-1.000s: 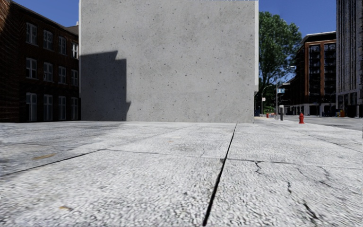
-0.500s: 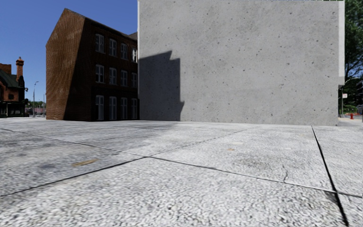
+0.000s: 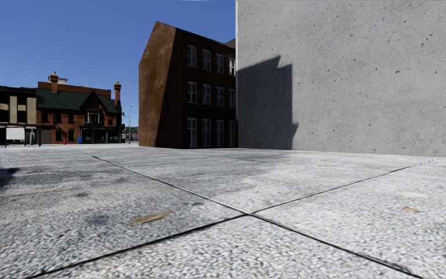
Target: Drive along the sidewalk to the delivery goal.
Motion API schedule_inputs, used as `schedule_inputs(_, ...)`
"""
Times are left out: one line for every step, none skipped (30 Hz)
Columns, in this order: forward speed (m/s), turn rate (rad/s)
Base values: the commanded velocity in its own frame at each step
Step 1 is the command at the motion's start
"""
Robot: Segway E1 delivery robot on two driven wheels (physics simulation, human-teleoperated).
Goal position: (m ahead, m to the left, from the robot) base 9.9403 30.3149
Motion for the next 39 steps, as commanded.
schedule_inputs(2.0, 0.68)
schedule_inputs(2.0, 0.68)
schedule_inputs(2.0, 0.68)
schedule_inputs(2.0, 0.68)
schedule_inputs(2.0, 0.68)
schedule_inputs(2.0, 0.68)
schedule_inputs(2.0, 0.68)
schedule_inputs(2.0, 0.68)
schedule_inputs(2.0, 0.67)
schedule_inputs(2.0, 0.64)
schedule_inputs(2.0, 0.64)
schedule_inputs(2.0, 0.62)
schedule_inputs(2.0, 0.62)
schedule_inputs(2.0, 0.62)
schedule_inputs(2.0, 0.62)
schedule_inputs(2.0, 0.62)
schedule_inputs(2.0, 0.62)
schedule_inputs(2.0, 0.62)
schedule_inputs(2.0, 0.62)
schedule_inputs(2.0, 0.62)
schedule_inputs(2.0, 0.62)
schedule_inputs(2.0, 0.62)
schedule_inputs(2.0, 0.62)
schedule_inputs(2.0, 0.62)
schedule_inputs(2.0, 0.62)
schedule_inputs(2.0, 0.62)
schedule_inputs(2.0, 0.62)
schedule_inputs(2.0, 0.62)
schedule_inputs(2.0, 0.62)
schedule_inputs(2.0, 0.62)
schedule_inputs(2.0, 0.62)
schedule_inputs(2.0, 0.62)
schedule_inputs(2.0, 0.62)
schedule_inputs(2.0, 0.62)
schedule_inputs(2.0, 0.62)
schedule_inputs(2.0, 0.62)
schedule_inputs(2.0, 0.62)
schedule_inputs(2.0, 0.62)
schedule_inputs(2.0, 0.6)
